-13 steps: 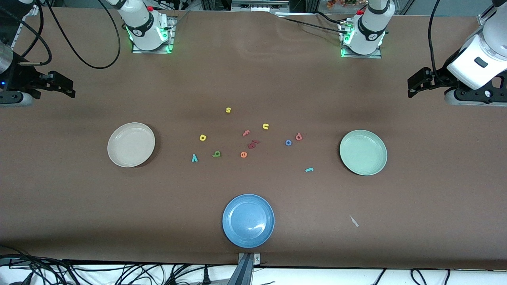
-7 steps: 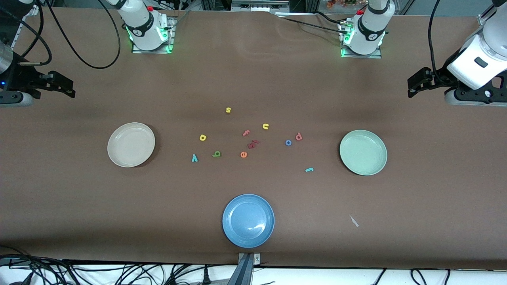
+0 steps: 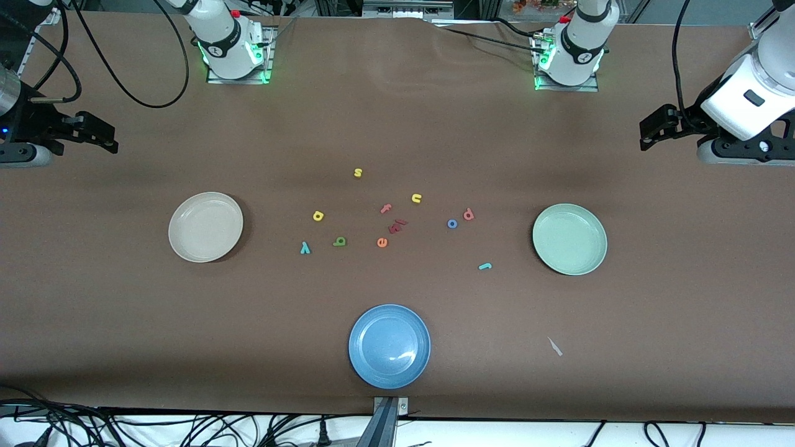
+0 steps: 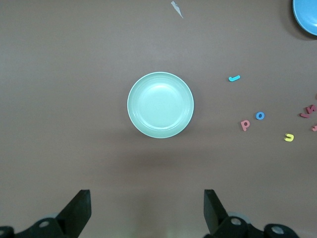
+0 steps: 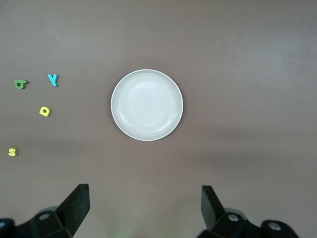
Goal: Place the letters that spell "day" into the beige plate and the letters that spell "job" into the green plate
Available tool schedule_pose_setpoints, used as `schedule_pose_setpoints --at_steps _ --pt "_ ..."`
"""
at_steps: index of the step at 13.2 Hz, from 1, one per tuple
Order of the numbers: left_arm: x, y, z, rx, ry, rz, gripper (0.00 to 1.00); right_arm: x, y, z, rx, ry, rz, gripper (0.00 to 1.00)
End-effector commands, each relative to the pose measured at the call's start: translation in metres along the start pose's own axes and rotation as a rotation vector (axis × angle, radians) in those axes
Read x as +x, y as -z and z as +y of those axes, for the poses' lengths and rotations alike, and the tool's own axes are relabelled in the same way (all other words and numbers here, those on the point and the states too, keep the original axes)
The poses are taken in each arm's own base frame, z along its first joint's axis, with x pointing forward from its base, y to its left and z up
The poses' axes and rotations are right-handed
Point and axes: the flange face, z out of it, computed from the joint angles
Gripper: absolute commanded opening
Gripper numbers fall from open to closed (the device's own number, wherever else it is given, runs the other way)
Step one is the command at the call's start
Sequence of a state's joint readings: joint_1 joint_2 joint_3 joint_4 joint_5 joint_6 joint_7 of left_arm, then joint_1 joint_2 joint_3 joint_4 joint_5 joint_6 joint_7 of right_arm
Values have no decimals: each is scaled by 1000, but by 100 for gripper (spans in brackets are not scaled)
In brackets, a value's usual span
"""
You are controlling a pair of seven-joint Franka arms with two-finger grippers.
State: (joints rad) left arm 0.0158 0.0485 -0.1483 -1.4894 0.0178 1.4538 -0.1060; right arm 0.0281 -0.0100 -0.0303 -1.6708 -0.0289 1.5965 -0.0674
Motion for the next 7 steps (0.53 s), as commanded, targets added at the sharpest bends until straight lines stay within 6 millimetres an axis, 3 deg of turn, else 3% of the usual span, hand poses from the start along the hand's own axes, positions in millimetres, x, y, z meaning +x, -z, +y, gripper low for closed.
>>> schedule_pose_setpoints --at_steps 1,5,7 --pt "-4 9 -2 -18 -17 1 100 -1 2 0 -4 -12 -11 100" --pt "0 3 7 -24 -33 -5 100 0 0 -1 -1 -9 -12 100" --pt "0 -8 48 -18 -108 -26 100 0 0 -1 -1 -12 -14 100"
